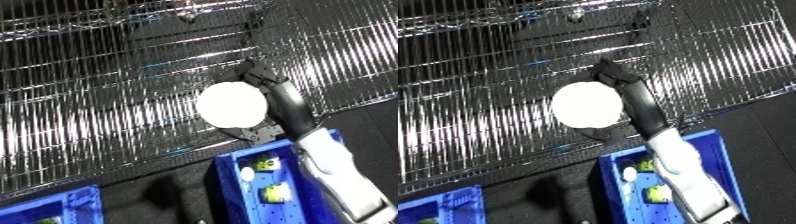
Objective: Pick up the object and place it into the box
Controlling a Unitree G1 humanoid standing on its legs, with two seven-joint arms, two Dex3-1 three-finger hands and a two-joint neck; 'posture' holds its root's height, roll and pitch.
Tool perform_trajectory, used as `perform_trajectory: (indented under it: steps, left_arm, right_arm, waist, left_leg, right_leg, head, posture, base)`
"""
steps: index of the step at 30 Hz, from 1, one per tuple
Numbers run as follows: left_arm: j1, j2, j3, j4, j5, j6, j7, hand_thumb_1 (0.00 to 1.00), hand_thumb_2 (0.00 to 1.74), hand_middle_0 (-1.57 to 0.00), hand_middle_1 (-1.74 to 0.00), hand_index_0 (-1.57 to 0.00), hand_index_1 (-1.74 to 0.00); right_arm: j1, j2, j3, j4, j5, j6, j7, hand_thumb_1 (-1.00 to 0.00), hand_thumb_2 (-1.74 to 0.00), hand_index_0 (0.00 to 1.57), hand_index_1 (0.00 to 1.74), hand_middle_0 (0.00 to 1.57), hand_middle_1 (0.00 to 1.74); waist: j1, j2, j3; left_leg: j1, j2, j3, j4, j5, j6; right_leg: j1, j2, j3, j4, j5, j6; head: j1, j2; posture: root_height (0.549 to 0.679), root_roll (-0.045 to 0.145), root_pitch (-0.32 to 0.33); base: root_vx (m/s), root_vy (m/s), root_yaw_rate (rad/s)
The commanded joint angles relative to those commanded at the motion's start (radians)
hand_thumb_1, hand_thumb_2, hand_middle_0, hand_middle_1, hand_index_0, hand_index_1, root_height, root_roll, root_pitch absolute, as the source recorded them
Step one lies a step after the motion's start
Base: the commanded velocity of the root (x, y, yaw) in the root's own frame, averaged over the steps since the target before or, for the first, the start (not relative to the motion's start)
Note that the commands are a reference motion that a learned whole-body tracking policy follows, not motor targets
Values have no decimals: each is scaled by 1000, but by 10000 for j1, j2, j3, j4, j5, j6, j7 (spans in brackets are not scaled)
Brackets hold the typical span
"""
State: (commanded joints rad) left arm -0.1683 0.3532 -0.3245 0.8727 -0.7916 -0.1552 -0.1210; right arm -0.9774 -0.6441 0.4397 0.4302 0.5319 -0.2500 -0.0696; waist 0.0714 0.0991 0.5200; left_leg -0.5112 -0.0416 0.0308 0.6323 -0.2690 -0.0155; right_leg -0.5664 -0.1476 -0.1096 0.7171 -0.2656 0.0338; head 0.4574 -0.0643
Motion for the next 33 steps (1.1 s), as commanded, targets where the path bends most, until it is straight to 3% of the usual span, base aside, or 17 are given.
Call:
perform_trajectory:
  steps: [3,7,12,18,23,30,33]
  left_arm:
    - [86,-20,247,39,45,-34,74,0,0,0,0,0,0]
    - [179,-34,568,96,101,-93,67,0,0,0,0,0,0]
    - [285,-68,900,173,49,-179,88,0,0,0,0,0,0]
    - [351,-77,1153,415,-3,-271,170,0,0,0,0,0,0]
    - [383,-122,999,626,-221,-562,212,0,0,0,0,0,0]
    - [343,-39,728,780,-512,-620,18,0,0,0,0,0,0]
    - [317,2,661,964,-535,-577,-119,0,0,0,0,0,0]
  right_arm:
    - [710,-116,-567,-1319,-222,47,-377,-950,-1653,1492,1653,1492,1653]
    - [1776,-306,-1385,-2737,49,160,-657,-950,-1653,1492,1653,1492,1653]
    - [3136,-450,-2335,-3698,241,-48,-983,-950,-1653,1492,1653,1492,1653]
    - [4622,-293,-2984,-3463,1316,-15,-834,-950,-1653,1492,1653,1492,1653]
    - [5376,-238,-3230,-2164,2655,-33,-205,-950,-1653,1492,1653,1492,1653]
    - [5573,-373,-2863,213,4358,771,1887,-950,-1653,1492,1653,1492,1653]
    - [5472,-453,-2736,1201,4953,907,2376,-800,-1392,1256,1392,1256,1392]
  waist:
    - [-207,-157,0]
    - [-506,-327,0]
    - [-880,-494,0]
    - [-1254,-655,0]
    - [-1415,-680,0]
    - [-1393,-538,0]
    - [-1338,-502,0]
  left_leg:
    - [25,56,80,126,-114,40]
    - [137,148,214,150,-196,76]
    - [302,248,393,126,-268,92]
    - [491,378,568,132,-361,90]
    - [658,410,657,-50,-362,90]
    - [793,318,666,-322,-295,56]
    - [864,294,622,-372,-268,31]
  right_leg:
    - [44,80,98,-7,8,24]
    - [128,190,236,-91,34,57]
    - [249,296,377,-206,77,98]
    - [402,432,526,-313,115,115]
    - [500,502,601,-435,135,109]
    - [565,516,622,-678,202,82]
    - [633,509,607,-751,227,68]
  head:
    - [-119,-2]
    - [-245,28]
    - [73,-74]
    - [1208,-364]
    - [1934,-370]
    - [2918,-361]
    - [3075,-546]
  posture:
    - [640,68,109]
    - [640,64,106]
    - [642,58,104]
    - [643,52,97]
    - [644,51,94]
    - [645,55,96]
    - [646,56,92]
  base:
    - [-16,7,-174]
    - [-16,13,-158]
    - [-17,18,-175]
    - [-10,18,-197]
    - [-9,28,-140]
    - [-29,10,-12]
    - [-23,-13,16]
